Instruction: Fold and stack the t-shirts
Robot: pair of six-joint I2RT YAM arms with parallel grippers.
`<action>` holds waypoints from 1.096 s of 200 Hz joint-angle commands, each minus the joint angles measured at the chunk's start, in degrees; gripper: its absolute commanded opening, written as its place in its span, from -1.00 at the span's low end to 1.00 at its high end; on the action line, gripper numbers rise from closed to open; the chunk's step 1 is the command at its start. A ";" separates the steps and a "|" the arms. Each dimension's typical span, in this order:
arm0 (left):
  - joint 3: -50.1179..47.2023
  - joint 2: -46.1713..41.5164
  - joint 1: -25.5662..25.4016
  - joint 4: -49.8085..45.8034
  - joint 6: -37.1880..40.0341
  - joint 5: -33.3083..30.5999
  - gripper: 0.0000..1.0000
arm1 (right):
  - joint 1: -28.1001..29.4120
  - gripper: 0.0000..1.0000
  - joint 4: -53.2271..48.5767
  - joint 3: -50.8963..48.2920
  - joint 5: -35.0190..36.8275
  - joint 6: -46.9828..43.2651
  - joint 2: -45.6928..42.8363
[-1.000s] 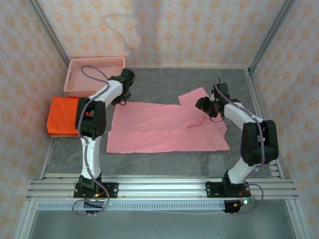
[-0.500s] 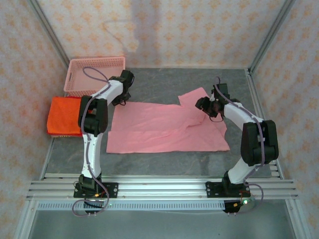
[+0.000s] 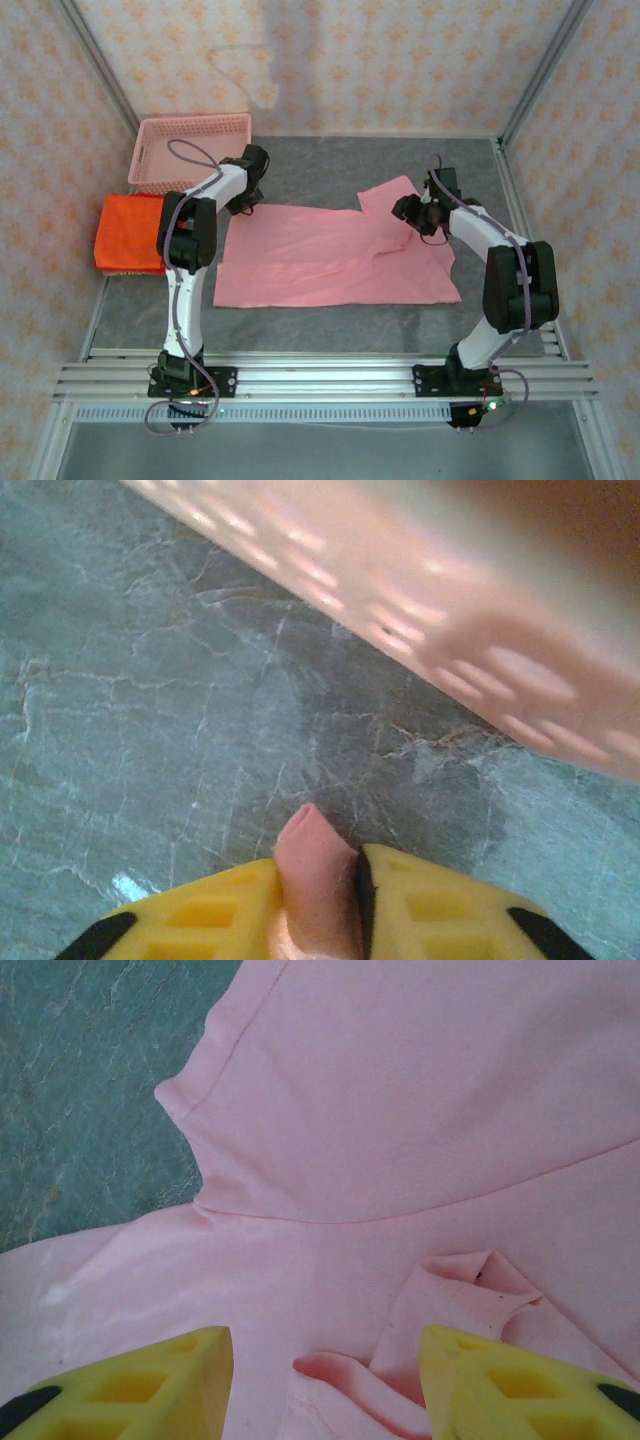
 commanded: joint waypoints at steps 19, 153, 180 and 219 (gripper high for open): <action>-2.33 0.24 1.34 -0.66 -0.69 3.13 -0.84 | 0.05 0.06 0.82 0.00 0.33 0.57 -0.60; -4.20 -2.40 1.37 -0.13 -0.01 4.12 -1.00 | -3.63 -0.06 -12.16 40.07 13.40 -9.78 28.70; -3.65 -2.04 1.36 -0.38 0.03 4.44 -1.00 | -2.70 -0.11 -17.88 49.62 15.21 -13.65 35.85; -3.73 -2.22 1.33 -0.39 0.12 4.56 -1.00 | 0.02 -0.11 -23.19 58.05 18.54 -16.82 42.79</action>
